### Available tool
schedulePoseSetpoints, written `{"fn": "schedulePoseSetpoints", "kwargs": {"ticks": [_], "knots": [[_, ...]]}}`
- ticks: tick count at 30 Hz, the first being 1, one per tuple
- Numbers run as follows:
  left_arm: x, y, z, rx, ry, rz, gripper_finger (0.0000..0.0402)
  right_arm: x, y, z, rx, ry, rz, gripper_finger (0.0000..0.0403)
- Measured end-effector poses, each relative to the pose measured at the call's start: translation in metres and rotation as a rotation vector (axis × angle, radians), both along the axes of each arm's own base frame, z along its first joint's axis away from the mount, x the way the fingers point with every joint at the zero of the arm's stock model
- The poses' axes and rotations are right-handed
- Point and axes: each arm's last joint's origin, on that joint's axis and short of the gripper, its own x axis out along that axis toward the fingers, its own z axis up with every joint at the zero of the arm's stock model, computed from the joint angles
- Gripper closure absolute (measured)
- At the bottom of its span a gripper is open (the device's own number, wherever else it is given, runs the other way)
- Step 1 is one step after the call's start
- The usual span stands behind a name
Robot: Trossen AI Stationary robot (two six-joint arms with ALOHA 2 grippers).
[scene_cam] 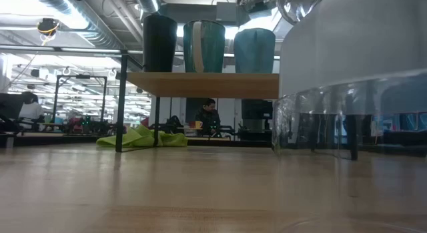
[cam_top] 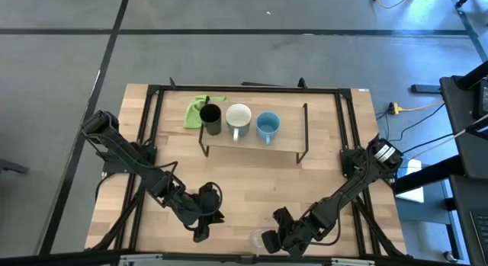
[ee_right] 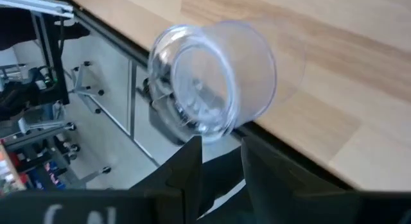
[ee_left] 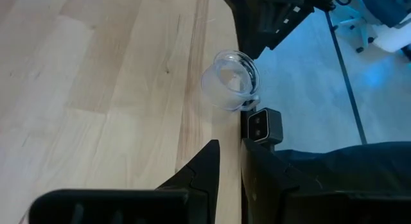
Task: Stack small to large cups/mugs on shelf
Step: Put the transparent mug on the shelf
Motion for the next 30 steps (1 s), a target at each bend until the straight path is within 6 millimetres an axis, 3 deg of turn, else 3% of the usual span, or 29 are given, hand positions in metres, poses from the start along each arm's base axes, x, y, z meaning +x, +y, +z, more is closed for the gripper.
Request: {"fn": "schedulePoseSetpoints", "kwargs": {"ticks": [16, 30], "knots": [[0.003, 0.004, 0.000, 0.013, -0.001, 0.008, 0.0343, 0.009, -0.013, -0.005, -0.059, 0.004, -0.058, 0.0298], [0.005, 0.008, -0.001, 0.040, 0.002, 0.005, 0.0343, 0.013, -0.018, -0.005, -0.067, 0.009, -0.065, 0.0395]]}}
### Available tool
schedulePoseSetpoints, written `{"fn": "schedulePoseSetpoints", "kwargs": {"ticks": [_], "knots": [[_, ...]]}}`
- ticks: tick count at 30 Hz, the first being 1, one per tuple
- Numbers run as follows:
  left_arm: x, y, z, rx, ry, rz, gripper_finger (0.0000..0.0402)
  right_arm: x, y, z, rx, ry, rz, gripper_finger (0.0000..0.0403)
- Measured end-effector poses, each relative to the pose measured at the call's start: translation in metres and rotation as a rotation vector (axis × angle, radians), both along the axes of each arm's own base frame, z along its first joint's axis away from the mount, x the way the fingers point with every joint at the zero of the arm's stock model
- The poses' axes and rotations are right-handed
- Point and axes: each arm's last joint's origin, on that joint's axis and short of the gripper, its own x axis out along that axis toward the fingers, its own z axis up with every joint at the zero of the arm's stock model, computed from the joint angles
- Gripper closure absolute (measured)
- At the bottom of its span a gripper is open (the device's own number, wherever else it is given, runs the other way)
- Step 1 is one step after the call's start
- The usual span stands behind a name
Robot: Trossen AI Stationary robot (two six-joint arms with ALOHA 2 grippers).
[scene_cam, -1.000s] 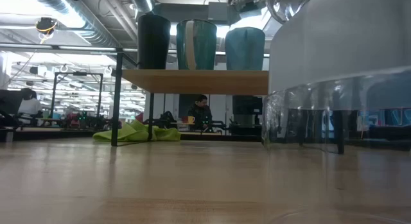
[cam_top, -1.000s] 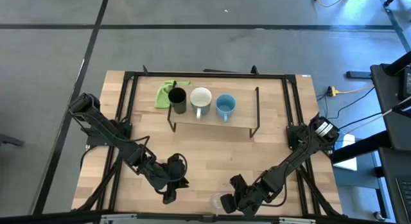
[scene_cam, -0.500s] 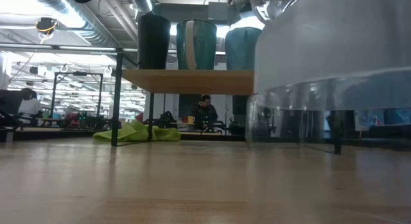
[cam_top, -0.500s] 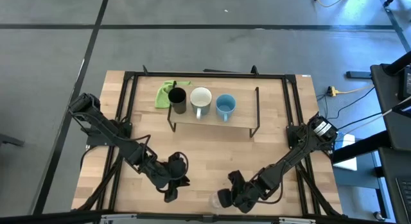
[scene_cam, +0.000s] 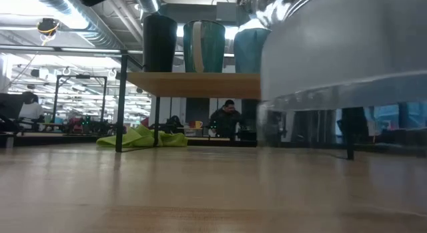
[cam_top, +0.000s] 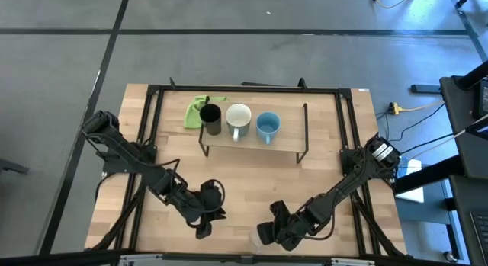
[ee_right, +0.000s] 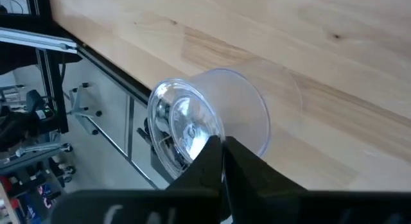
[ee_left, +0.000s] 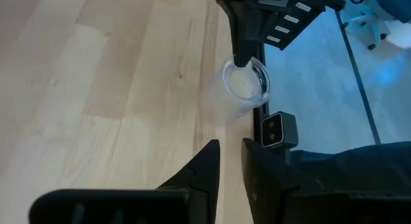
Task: Stack small to large cups/mugs on shelf
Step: Put the transparent mug on the shelf
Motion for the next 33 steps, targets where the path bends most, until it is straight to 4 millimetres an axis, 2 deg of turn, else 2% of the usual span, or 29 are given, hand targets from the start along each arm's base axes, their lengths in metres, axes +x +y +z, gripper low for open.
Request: {"fn": "schedulePoseSetpoints", "kwargs": {"ticks": [9, 19, 24, 33], "knots": [[0.001, 0.002, -0.001, 0.003, 0.010, 0.001, 0.0343, 0.004, -0.007, 0.001, -0.031, -0.018, -0.023, 0.0388], [-0.004, 0.001, -0.003, 0.056, 0.022, 0.025, 0.0343, -0.003, -0.026, 0.026, -0.133, -0.051, -0.083, 0.0394], [-0.004, 0.000, -0.003, 0.060, 0.018, 0.031, 0.0343, -0.006, -0.030, 0.032, -0.166, -0.067, -0.109, 0.0394], [-0.005, 0.000, -0.003, 0.084, -0.001, 0.067, 0.0343, 0.003, -0.042, 0.035, -0.250, -0.148, -0.238, 0.0394]]}}
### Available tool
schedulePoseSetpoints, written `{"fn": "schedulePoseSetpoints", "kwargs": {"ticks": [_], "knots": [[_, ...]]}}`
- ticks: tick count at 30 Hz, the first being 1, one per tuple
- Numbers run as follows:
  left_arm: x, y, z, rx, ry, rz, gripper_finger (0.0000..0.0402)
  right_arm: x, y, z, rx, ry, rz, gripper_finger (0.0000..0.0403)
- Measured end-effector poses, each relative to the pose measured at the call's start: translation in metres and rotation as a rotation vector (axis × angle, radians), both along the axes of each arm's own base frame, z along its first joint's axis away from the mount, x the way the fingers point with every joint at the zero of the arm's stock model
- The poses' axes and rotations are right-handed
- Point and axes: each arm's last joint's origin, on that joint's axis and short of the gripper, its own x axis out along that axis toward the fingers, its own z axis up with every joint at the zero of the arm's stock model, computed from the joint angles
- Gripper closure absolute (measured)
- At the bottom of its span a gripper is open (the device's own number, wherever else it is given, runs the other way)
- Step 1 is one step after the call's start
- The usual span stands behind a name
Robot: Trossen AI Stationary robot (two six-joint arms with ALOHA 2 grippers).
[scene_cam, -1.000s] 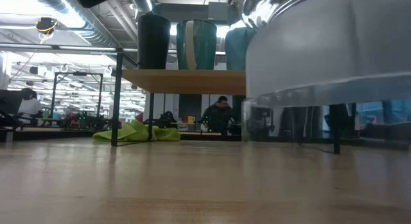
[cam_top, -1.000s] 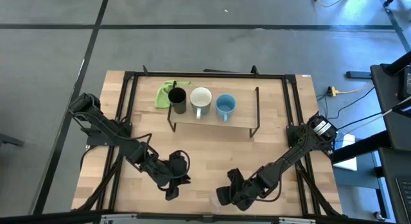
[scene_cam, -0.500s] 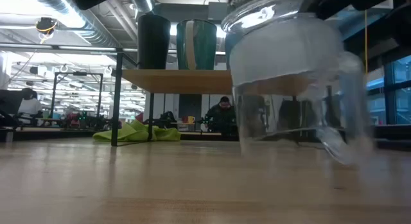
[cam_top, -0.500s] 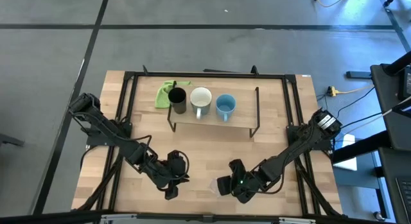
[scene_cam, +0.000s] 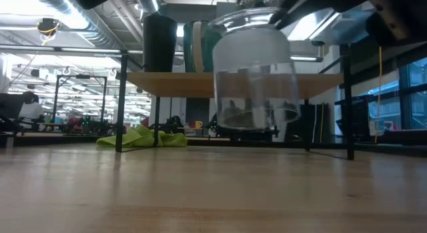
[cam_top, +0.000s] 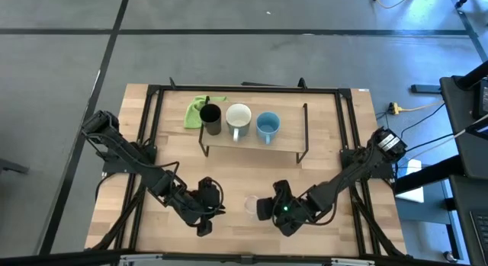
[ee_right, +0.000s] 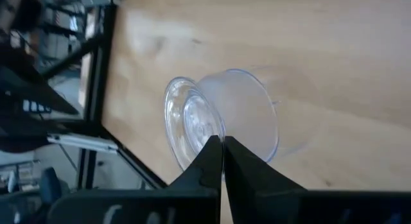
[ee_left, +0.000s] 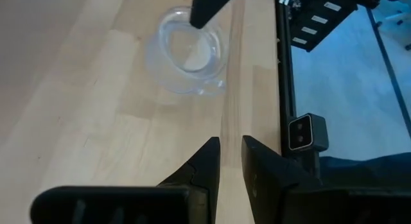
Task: Stack small to large cups/mugs on shelf
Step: Put the transparent mug on the shelf
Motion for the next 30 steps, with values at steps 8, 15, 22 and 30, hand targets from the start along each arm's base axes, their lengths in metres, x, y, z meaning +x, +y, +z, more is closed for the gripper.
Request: {"fn": "schedulePoseSetpoints", "kwargs": {"ticks": [8, 15, 22, 30], "knots": [[-0.002, 0.003, -0.003, 0.052, 0.020, 0.031, 0.0343, -0.003, -0.007, 0.018, -0.061, -0.101, -0.087, 0.0394], [-0.002, 0.003, -0.003, 0.072, 0.017, 0.015, 0.0343, -0.009, -0.014, 0.042, -0.085, -0.224, -0.174, 0.0394], [0.001, 0.002, 0.001, 0.099, -0.034, -0.001, 0.0343, -0.011, -0.018, 0.072, -0.089, -0.372, -0.196, 0.0394], [0.006, 0.011, 0.005, 0.260, -0.114, 0.064, 0.0343, -0.024, -0.029, 0.119, -0.157, -0.534, -0.200, 0.0394]]}}
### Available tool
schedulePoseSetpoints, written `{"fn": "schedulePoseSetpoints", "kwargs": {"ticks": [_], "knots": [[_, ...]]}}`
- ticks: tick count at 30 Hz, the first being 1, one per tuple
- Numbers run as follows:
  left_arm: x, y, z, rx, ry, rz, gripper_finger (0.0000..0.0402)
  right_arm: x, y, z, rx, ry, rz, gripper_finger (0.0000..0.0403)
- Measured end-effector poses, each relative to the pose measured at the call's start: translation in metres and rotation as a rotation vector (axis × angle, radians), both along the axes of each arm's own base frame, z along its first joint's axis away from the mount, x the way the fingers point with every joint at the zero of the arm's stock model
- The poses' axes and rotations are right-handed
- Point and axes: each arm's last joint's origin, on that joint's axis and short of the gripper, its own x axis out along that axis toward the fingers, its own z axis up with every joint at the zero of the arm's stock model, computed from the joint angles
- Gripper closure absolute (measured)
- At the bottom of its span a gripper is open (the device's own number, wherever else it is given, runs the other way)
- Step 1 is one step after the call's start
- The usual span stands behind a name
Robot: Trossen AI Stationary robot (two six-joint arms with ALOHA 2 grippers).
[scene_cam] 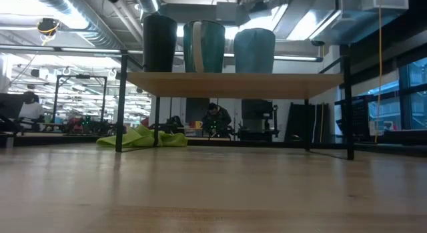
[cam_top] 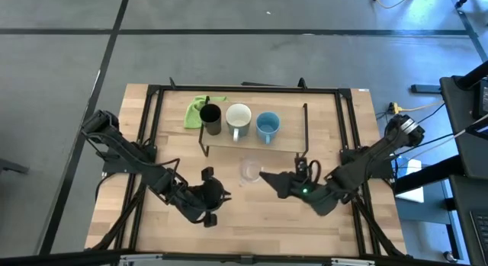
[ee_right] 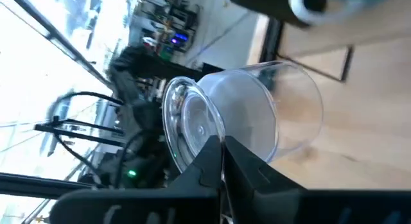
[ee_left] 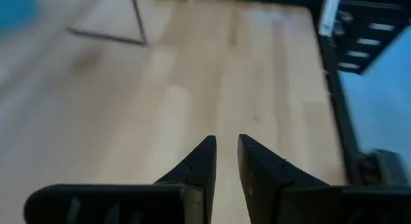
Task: Stack small to large cups/mugs on shelf
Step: Put the transparent mug on the shelf
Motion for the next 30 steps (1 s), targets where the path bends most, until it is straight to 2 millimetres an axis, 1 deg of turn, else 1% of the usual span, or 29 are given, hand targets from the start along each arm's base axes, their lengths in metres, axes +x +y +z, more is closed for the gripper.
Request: {"fn": "schedulePoseSetpoints", "kwargs": {"ticks": [3, 6, 11, 13, 16, 21, 23, 26, 30], "knots": [[-0.003, 0.001, 0.010, 0.064, -0.077, 0.035, 0.0343, -0.006, -0.004, 0.010, -0.025, -0.010, 0.007, 0.0394], [-0.008, 0.005, 0.027, 0.094, -0.168, 0.091, 0.0343, -0.008, -0.005, 0.012, -0.021, -0.066, 0.023, 0.0394], [-0.015, 0.022, 0.046, 0.125, -0.244, 0.220, 0.0343, -0.009, -0.005, 0.009, -0.018, -0.220, 0.080, 0.0394], [-0.017, 0.026, 0.052, 0.102, -0.265, 0.232, 0.0343, -0.011, -0.005, 0.007, -0.013, -0.269, 0.086, 0.0394], [-0.018, 0.029, 0.056, 0.068, -0.281, 0.238, 0.0343, -0.016, -0.005, 0.003, -0.015, -0.324, 0.100, 0.0394], [-0.019, 0.027, 0.062, 0.035, -0.317, 0.240, 0.0343, -0.027, -0.004, -0.010, -0.026, -0.395, 0.105, 0.0394], [-0.021, 0.025, 0.065, 0.017, -0.338, 0.232, 0.0343, -0.032, -0.004, -0.020, -0.023, -0.399, 0.103, 0.0394], [-0.026, 0.023, 0.076, -0.014, -0.397, 0.217, 0.0343, -0.038, -0.003, -0.034, -0.028, -0.399, 0.120, 0.0394], [-0.033, 0.028, 0.095, -0.060, -0.474, 0.179, 0.0343, -0.045, -0.006, -0.048, -0.049, -0.414, 0.170, 0.0394]]}}
